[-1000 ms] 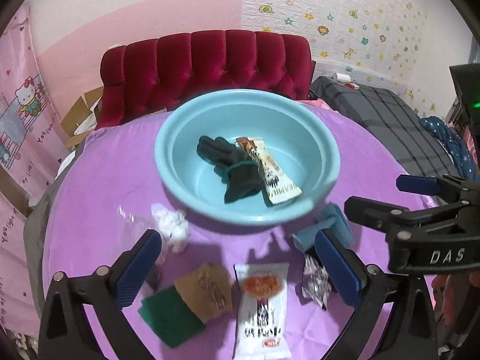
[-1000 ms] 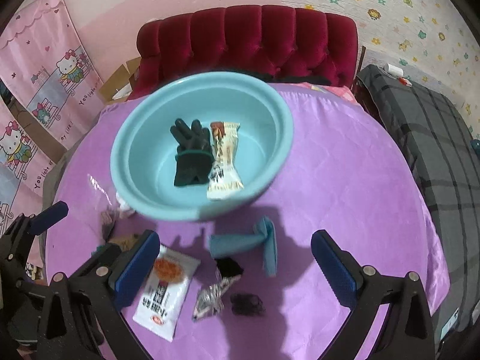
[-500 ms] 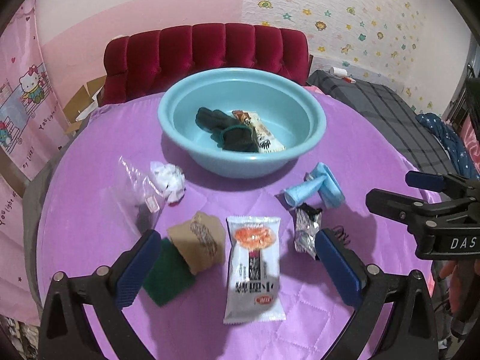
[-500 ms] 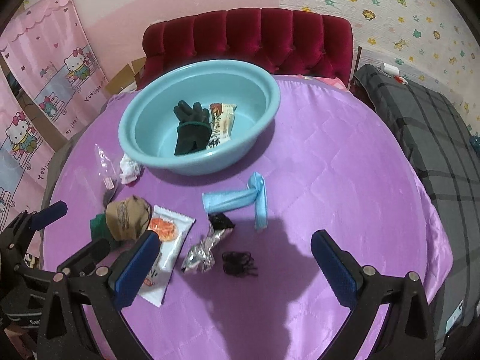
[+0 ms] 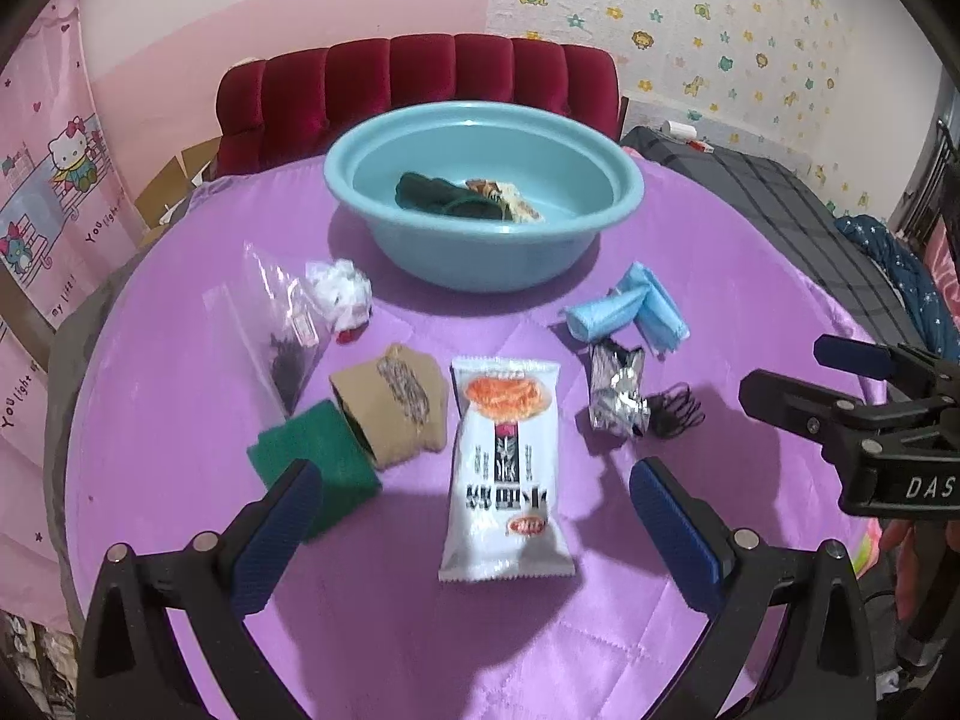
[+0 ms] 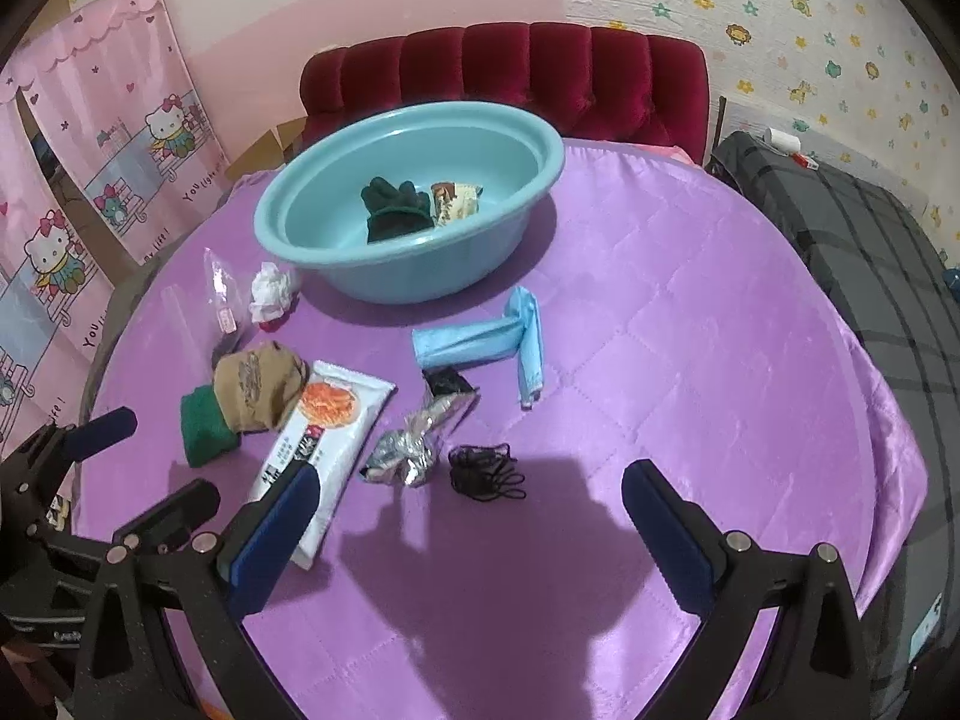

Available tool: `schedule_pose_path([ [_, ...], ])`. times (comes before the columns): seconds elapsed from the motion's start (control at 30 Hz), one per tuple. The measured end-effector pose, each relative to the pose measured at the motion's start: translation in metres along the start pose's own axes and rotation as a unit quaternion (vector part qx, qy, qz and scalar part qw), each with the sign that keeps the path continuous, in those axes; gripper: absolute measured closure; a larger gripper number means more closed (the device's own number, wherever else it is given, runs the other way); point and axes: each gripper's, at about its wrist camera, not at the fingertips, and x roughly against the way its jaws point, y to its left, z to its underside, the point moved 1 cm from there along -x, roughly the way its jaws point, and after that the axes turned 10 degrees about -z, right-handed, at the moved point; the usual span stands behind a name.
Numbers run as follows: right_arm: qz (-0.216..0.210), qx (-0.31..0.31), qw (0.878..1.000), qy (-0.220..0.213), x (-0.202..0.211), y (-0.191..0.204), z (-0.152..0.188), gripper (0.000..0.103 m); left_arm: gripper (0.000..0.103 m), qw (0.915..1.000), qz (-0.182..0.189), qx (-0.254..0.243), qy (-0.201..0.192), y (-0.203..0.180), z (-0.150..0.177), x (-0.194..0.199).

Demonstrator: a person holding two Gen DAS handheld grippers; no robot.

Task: Organize soft objects
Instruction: 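Withdraw both tools from the basin back over the table items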

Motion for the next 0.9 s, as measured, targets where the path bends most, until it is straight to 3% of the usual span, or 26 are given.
schedule_pose_path([
  [0.4, -0.002, -0.015, 1.000, 0.019, -0.020, -0.012, 0.026, 0.000, 0.000, 0.9999, 0.003, -0.003, 0.013, -0.007, 0.024, -0.017],
  [0.9, 0.001, -0.017, 0.999, 0.034, -0.042, -0.026, 0.035, 0.000, 0.000, 0.9997, -0.001, -0.012, 0.024, -0.023, 0.026, -0.048],
])
